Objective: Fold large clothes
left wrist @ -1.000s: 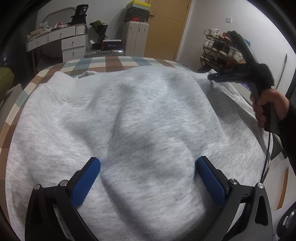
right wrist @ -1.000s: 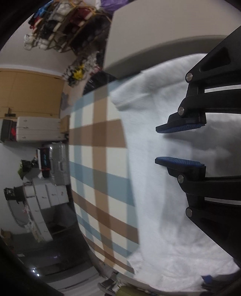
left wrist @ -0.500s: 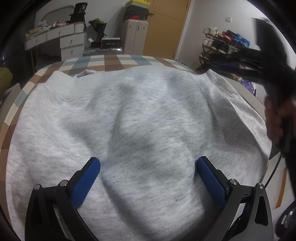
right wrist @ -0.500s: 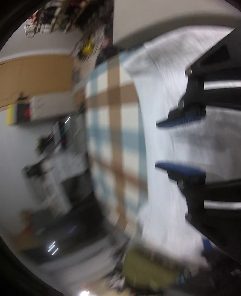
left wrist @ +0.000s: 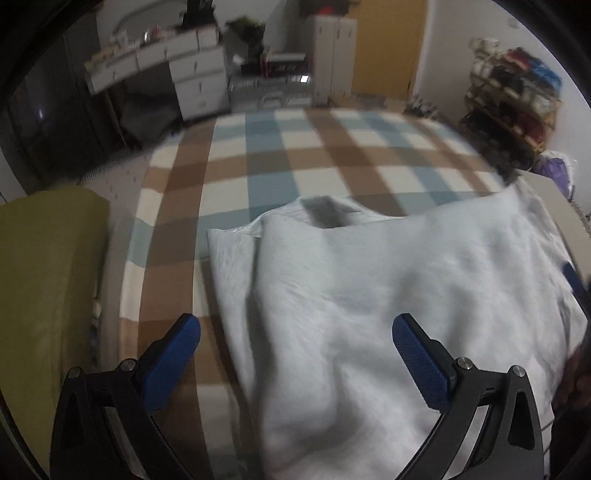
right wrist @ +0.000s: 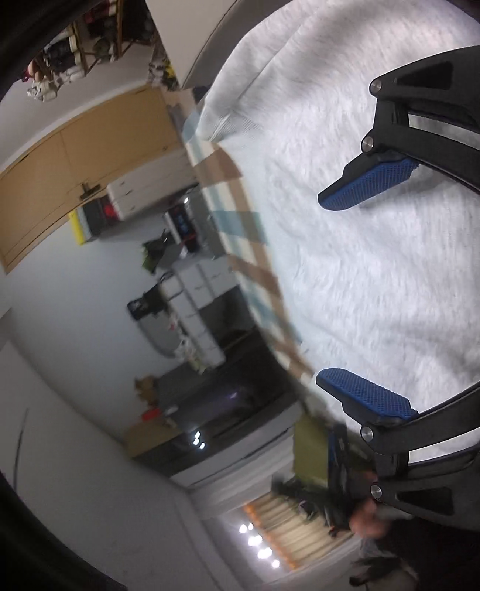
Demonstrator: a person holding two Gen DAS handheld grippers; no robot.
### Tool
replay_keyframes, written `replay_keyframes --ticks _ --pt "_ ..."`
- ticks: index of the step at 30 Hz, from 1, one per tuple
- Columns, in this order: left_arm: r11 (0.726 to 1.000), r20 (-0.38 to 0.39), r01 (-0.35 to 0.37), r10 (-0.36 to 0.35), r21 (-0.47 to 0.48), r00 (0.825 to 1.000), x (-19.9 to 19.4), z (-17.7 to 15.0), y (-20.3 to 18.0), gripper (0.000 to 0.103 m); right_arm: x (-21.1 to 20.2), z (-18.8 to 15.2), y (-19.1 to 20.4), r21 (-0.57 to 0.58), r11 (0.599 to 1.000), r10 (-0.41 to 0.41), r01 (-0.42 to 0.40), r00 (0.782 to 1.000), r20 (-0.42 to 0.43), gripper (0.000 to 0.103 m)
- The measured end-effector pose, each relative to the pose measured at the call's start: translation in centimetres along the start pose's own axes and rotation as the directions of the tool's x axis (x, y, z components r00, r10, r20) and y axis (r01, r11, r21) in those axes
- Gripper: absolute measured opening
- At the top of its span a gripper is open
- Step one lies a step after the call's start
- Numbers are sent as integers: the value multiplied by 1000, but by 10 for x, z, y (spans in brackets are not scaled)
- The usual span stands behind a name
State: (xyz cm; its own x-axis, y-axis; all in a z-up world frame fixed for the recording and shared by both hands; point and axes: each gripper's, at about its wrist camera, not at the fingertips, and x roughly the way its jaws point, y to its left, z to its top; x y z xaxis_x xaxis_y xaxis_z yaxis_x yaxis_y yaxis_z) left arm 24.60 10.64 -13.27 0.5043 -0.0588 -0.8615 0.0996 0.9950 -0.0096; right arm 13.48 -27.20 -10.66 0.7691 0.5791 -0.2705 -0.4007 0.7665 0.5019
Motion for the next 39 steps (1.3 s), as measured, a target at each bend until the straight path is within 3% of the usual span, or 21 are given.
replay_keyframes --ticks 2,3,4,5,6,8,12,18,20,21,22,26,28,30,33,35,39 --pt "1000 -53 -4 3 -12 999 22 9 5 99 -4 -1 1 7 1000 -11 11 1000 7 89" --pt "999 -79 -41 43 24 996 34 13 2 94 -4 -2 2 6 1000 -3 3 1000 9 89" --pt "998 -105 -46 51 51 993 40 13 -1 71 -4 -2 3 2 1000 -1 1 1000 7 89" --pt "997 -131 -20 29 70 991 44 13 -3 57 -2 -2 4 -3 1000 -10 10 1000 4 89" --pt "997 -132 -16 26 80 991 45 14 -7 54 -1 -2 5 -8 1000 -15 15 1000 2 89" --pt "990 -88 -56 67 130 994 37 11 -18 34 -1 -2 7 -19 1000 -12 12 1000 -1 90" --pt "954 -20 -176 186 245 982 19 6 -38 24 -8 -1 8 -27 999 -24 24 1000 11 90" --pt "947 110 -230 210 222 971 -13 19 -34 16 -18 7 14 -25 999 -36 37 999 33 91" --pt "947 146 -249 223 201 964 -18 24 -31 7 -25 13 19 -23 999 -31 33 998 56 91" --pt "948 176 -259 227 185 958 -19 27 -27 7 -28 15 21 -17 999 -32 33 997 66 91" --pt "956 177 -237 206 176 963 -18 29 -25 7 -30 17 23 -13 999 -34 35 997 65 91" --pt "977 52 -179 173 120 983 33 29 -7 7 -23 9 29 -24 997 -67 68 998 16 92" --pt "978 2 -175 176 114 984 59 21 -1 8 -20 1 31 -20 997 -69 69 997 -25 92" --pt "971 24 -193 192 138 981 68 15 1 13 -21 -3 34 -21 997 -75 75 996 -44 92" --pt "970 42 -204 200 134 979 55 18 5 21 -28 -4 39 -32 995 -99 97 993 -62 92" --pt "973 71 -213 207 89 976 30 20 13 38 -32 -3 43 -47 993 -107 104 992 -71 92" --pt "969 173 -245 238 17 956 -33 2 19 44 -31 0 59 -69 993 -100 94 990 -95 92"
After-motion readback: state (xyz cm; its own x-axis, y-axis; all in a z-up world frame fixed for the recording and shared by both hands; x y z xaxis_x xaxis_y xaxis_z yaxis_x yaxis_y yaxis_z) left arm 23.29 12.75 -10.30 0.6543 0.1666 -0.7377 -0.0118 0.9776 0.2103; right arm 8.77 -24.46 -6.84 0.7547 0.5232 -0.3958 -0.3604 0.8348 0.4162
